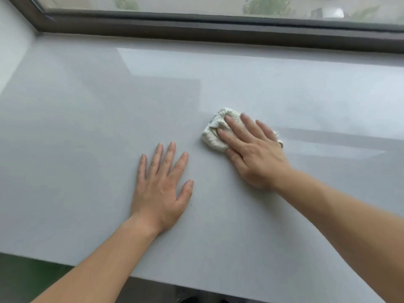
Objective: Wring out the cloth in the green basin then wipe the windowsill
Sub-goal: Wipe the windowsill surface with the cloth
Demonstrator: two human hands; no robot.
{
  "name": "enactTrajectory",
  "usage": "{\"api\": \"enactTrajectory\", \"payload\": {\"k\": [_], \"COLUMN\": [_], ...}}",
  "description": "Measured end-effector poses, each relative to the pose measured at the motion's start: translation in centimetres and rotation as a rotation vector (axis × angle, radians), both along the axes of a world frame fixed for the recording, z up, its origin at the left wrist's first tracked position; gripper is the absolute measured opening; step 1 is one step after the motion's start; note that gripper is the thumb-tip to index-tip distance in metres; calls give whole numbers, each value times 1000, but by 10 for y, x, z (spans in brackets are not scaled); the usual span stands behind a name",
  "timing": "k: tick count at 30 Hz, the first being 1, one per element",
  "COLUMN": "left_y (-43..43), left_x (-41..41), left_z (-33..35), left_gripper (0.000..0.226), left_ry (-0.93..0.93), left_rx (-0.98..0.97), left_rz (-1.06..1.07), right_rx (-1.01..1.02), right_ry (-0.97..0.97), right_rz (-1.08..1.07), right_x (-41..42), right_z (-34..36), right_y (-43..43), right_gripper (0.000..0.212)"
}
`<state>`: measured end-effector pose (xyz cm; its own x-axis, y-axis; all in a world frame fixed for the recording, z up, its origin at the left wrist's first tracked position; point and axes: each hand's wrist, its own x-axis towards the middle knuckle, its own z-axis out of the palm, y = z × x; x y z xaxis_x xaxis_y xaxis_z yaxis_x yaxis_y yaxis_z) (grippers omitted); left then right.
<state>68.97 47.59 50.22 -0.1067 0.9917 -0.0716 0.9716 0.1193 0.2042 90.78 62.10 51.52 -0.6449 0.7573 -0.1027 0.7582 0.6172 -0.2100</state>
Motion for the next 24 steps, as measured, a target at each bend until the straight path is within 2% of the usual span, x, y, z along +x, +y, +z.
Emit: {"api": "enactTrajectory", "payload": {"k": [3, 5, 6, 8, 10, 12, 14, 16, 19, 20, 24], "left_y": [0, 6, 13, 37, 72, 109, 136, 149, 150, 148, 150], "left_x": [2, 5, 8, 14, 17, 15, 14, 14, 13, 13, 13], "left_z": [0, 3, 4, 8, 10, 10, 8, 6, 5, 5, 4], "left_gripper": [64, 60, 57, 53, 57, 66, 74, 74, 70, 70, 70], "left_ry": [-20, -39, -49, -74, -103, -117, -72, 5, 24, 21, 25], "left_rx": [29, 97, 144, 207, 198, 136, 36, -35, -35, -31, -22], "left_rz": [8, 25, 33, 49, 67, 73, 43, 8, 9, 9, 7], "right_rx": [-5, -43, -33, 16, 17, 14, 44, 41, -10, -10, 25], "right_ry": [-16, 10, 9, 24, 6, -17, -20, -11, -9, -13, -6], "right_rz": [-263, -455, -475, -321, -100, -19, -132, -339, -520, -475, -34], "right_x": [5, -15, -27, -41, -32, -18, -9, -7, -38, -51, -63], "right_z": [0, 0, 0, -3, -1, 1, -1, -3, -1, -1, 1], "right_y": [68, 82, 76, 51, 44, 75, 117, 152, 162, 153, 135], "right_gripper": [54, 54, 55, 55, 56, 58, 58, 55, 56, 56, 55]}}
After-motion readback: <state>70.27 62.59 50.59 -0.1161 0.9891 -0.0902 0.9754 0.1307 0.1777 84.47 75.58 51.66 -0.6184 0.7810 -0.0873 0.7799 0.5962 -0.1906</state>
